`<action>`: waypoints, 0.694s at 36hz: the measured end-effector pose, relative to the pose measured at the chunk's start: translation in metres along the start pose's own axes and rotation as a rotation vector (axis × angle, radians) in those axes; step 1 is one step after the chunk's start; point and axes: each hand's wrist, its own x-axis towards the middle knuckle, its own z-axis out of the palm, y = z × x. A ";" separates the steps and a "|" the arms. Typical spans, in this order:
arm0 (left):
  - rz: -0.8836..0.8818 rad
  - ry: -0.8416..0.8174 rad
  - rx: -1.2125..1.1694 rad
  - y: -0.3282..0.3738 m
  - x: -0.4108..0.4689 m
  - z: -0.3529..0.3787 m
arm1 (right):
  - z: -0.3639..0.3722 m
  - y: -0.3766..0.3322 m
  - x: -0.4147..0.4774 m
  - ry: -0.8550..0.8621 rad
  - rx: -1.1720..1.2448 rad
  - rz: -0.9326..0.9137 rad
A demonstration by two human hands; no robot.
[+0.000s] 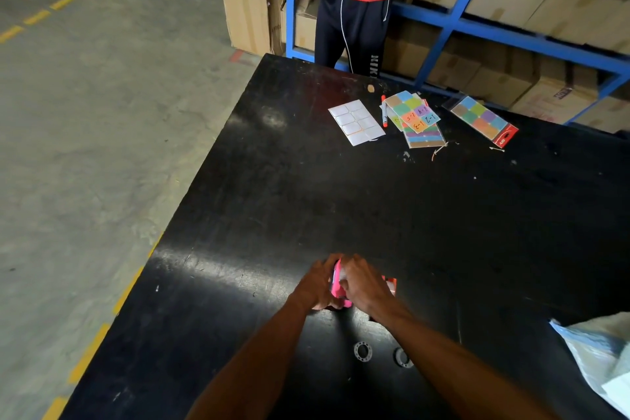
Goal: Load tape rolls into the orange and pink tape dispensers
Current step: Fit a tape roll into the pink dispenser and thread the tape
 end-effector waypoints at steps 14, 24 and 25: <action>-0.004 0.001 -0.007 0.002 -0.001 -0.001 | 0.009 0.028 0.002 0.063 0.109 -0.085; -0.008 -0.003 -0.015 0.002 -0.003 -0.003 | 0.014 0.035 0.000 0.048 0.111 -0.097; -0.008 -0.004 -0.014 0.001 -0.003 -0.003 | 0.015 0.035 -0.001 0.051 0.117 -0.092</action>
